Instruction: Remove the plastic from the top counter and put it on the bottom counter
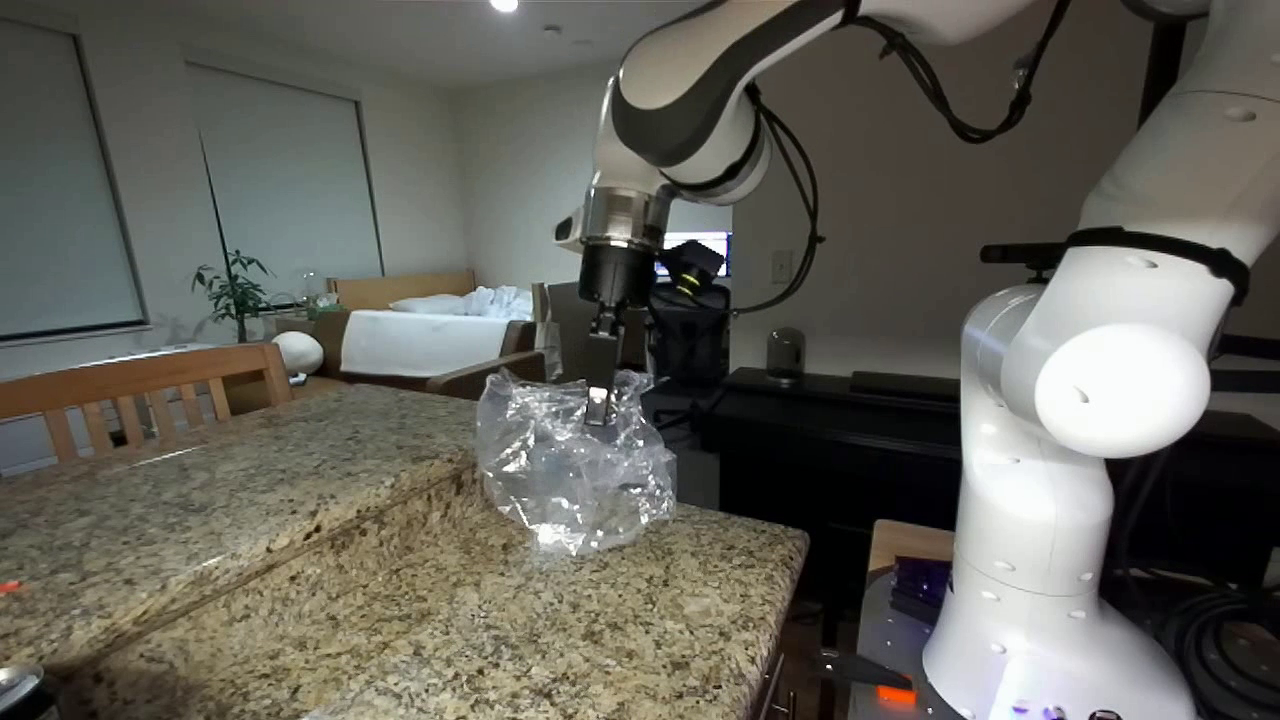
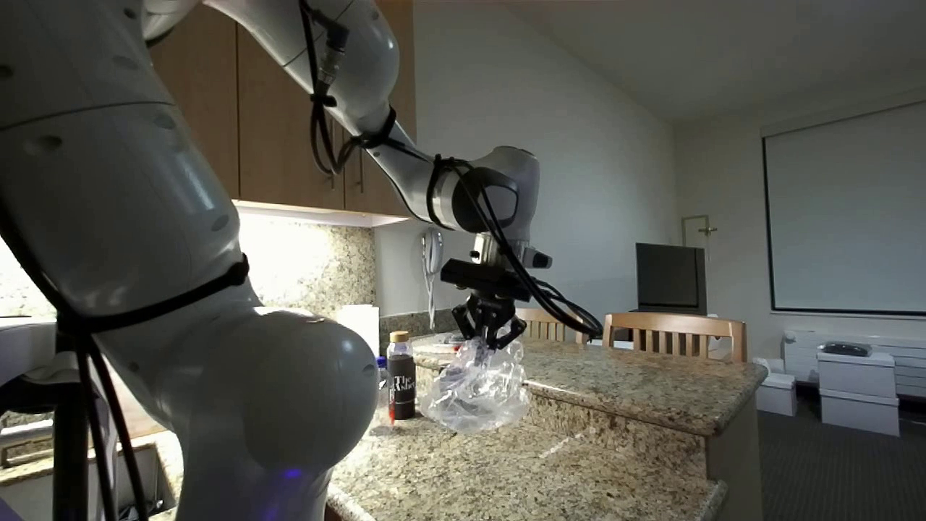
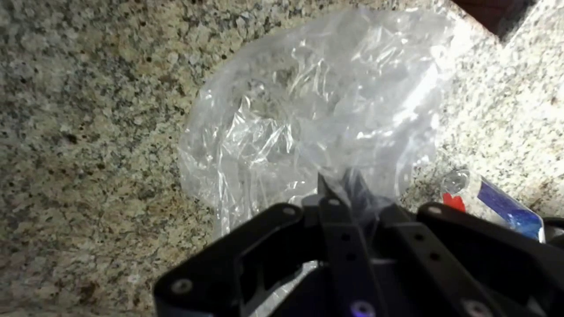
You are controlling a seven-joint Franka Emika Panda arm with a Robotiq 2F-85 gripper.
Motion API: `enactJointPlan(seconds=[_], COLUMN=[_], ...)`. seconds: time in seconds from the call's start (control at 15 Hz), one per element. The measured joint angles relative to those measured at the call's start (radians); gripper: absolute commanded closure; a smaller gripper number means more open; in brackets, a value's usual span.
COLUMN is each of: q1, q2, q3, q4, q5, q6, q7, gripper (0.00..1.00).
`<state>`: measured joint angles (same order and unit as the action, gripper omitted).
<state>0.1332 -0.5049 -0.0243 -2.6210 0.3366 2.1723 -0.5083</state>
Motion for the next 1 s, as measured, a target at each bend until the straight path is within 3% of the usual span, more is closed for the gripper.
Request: enactJointPlan(seconds=[0.6,1.0], q1=[0.005,0.051], q2=[0.021,0.078], q3=[-0.008,0.018], q4=[-0.018,-0.054], q5=[-0.023,-0.079], q6=[0.017,0.116], q7=[0.002,0.003], gripper=[0.92,0.92])
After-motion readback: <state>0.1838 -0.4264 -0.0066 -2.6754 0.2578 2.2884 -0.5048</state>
